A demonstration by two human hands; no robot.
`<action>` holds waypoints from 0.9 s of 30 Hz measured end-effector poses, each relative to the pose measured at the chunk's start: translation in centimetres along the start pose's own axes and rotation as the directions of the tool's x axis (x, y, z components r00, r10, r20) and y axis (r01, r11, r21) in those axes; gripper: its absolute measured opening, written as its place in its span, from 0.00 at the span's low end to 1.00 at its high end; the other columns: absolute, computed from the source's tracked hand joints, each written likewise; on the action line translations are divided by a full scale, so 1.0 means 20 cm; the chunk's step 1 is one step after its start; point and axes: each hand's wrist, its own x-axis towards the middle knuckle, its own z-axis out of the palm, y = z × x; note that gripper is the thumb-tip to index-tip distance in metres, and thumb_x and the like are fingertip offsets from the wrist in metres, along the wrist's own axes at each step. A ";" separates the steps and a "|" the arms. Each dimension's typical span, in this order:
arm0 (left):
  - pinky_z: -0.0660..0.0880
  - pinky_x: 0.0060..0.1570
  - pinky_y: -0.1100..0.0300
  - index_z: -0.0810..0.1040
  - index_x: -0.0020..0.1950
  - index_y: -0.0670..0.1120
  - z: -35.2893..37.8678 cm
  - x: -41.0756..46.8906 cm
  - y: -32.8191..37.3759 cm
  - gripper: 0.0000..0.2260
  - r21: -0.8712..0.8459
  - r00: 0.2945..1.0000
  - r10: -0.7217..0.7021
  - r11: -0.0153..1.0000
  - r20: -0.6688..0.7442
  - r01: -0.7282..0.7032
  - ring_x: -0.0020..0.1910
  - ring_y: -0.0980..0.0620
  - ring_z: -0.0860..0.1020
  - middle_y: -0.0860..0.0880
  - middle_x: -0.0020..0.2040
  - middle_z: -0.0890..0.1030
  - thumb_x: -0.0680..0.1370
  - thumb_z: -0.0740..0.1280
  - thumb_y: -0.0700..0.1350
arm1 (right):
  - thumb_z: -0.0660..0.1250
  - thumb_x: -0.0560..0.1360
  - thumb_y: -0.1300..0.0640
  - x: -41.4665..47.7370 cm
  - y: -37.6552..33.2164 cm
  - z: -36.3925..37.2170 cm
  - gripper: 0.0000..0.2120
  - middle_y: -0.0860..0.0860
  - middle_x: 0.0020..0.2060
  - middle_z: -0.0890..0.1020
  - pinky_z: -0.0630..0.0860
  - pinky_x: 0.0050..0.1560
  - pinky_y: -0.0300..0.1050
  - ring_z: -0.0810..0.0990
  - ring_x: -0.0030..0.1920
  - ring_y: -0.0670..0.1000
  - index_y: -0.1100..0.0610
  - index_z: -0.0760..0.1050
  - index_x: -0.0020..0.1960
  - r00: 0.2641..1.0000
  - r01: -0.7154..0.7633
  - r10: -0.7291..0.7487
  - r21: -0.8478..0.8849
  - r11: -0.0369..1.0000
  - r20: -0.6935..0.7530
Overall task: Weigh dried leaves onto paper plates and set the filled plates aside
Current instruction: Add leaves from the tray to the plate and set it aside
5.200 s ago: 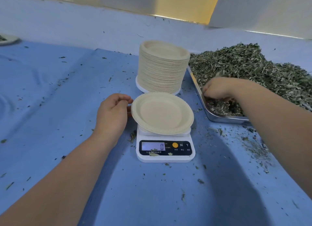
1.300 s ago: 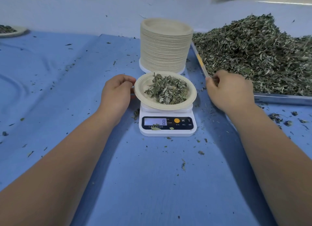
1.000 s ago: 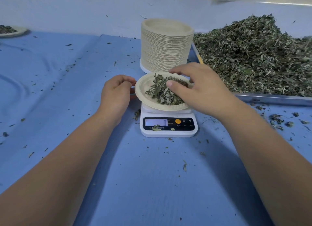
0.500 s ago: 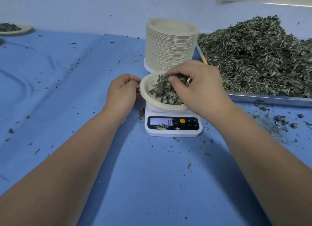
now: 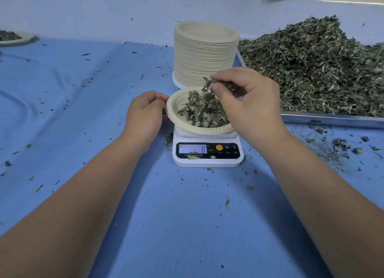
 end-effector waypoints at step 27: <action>0.78 0.37 0.66 0.83 0.47 0.46 0.01 0.00 0.00 0.12 -0.019 1.000 -0.015 1.000 -0.016 0.015 0.39 0.55 0.83 0.49 0.41 0.85 0.77 0.60 0.36 | 0.65 0.76 0.57 0.08 0.47 -0.31 0.17 0.50 0.53 0.84 0.77 0.54 0.42 0.81 0.47 0.49 0.51 0.82 0.63 0.923 -0.384 0.335 -0.418 0.823 -0.188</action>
